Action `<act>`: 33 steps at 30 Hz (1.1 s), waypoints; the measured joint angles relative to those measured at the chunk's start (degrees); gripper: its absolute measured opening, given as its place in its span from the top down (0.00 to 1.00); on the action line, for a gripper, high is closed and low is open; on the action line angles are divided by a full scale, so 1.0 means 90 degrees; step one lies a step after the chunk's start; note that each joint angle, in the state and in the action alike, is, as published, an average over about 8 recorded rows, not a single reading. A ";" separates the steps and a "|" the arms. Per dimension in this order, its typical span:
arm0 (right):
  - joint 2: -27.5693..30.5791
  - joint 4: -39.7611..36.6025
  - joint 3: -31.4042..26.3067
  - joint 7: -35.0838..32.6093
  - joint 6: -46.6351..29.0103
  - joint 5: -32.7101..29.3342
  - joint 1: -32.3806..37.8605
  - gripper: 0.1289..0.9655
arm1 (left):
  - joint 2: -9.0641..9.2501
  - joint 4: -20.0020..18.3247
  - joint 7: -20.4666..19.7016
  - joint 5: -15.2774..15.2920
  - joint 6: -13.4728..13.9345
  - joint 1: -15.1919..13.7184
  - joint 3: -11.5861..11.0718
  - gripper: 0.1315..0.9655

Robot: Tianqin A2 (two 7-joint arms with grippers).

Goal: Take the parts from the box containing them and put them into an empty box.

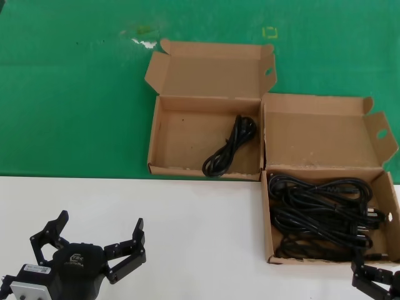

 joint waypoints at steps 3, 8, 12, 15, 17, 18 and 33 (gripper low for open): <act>0.0000 0.0000 0.0000 0.0000 0.0000 0.0000 0.0000 0.00 | 0.0000 0.0000 0.0000 0.0000 0.0000 0.0000 0.0000 0.00; 0.0000 0.0000 0.0000 0.0000 0.0000 0.0000 0.0000 0.00 | 0.0000 0.0000 0.0000 0.0000 0.0000 0.0000 0.0000 0.00; 0.0000 0.0000 0.0000 0.0000 0.0000 0.0000 0.0000 0.00 | 0.0000 0.0000 0.0000 0.0000 0.0000 0.0000 0.0000 0.00; 0.0000 0.0000 0.0000 0.0000 0.0000 0.0000 0.0000 0.00 | 0.0000 0.0000 0.0000 0.0000 0.0000 0.0000 0.0000 0.00; 0.0000 0.0000 0.0000 0.0000 0.0000 0.0000 0.0000 0.00 | 0.0000 0.0000 0.0000 0.0000 0.0000 0.0000 0.0000 0.00; 0.0000 0.0000 0.0000 0.0000 0.0000 0.0000 0.0000 0.00 | 0.0000 0.0000 0.0000 0.0000 0.0000 0.0000 0.0000 0.00; 0.0000 0.0000 0.0000 0.0000 0.0000 0.0000 0.0000 0.00 | 0.0000 0.0000 0.0000 0.0000 0.0000 0.0000 0.0000 0.00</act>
